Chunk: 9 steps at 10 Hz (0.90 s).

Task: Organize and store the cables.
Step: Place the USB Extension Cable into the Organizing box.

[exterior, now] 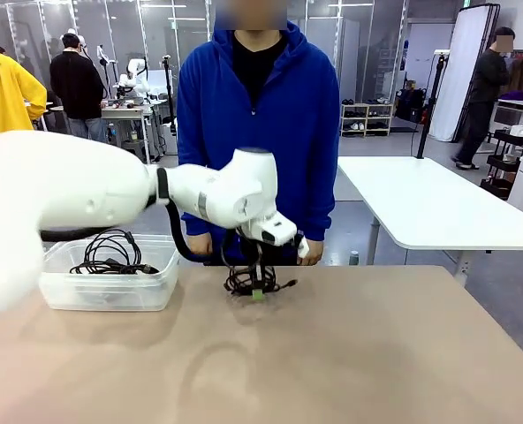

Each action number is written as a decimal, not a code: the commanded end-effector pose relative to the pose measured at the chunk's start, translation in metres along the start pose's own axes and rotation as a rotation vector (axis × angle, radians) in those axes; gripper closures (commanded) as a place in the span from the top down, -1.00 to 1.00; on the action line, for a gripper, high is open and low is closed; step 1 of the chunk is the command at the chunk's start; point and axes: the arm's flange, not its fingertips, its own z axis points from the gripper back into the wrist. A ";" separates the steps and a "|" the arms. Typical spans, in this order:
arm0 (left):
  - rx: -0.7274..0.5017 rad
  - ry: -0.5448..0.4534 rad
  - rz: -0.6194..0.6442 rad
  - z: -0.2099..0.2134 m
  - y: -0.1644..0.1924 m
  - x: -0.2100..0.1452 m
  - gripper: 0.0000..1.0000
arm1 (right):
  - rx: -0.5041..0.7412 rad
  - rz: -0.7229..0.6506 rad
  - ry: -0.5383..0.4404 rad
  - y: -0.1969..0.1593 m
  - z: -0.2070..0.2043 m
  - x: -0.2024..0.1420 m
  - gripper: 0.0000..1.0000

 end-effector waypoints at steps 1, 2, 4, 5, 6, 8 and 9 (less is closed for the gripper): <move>-0.065 -0.020 -0.109 0.071 -0.017 -0.025 -1.00 | 0.002 0.014 -0.005 0.001 0.001 -0.001 1.00; -0.043 -0.037 -0.140 0.097 -0.020 -0.030 -1.00 | 0.002 0.014 -0.005 0.001 0.001 -0.001 1.00; -0.020 -0.029 -0.138 0.113 -0.025 -0.031 -1.00 | 0.002 0.014 -0.005 0.001 0.001 -0.001 1.00; -0.030 -0.033 -0.152 0.111 -0.027 -0.032 -1.00 | 0.002 0.014 -0.005 0.001 0.001 -0.001 1.00; -0.035 0.044 -0.112 0.101 -0.029 -0.025 -1.00 | 0.002 0.014 -0.005 0.001 0.001 -0.001 1.00; -0.005 -0.031 -0.135 0.129 -0.024 -0.028 -1.00 | 0.002 0.014 -0.005 0.001 0.001 -0.001 1.00; -0.005 -0.031 -0.135 0.129 -0.024 -0.028 -1.00 | 0.002 0.014 -0.005 0.001 0.001 -0.001 1.00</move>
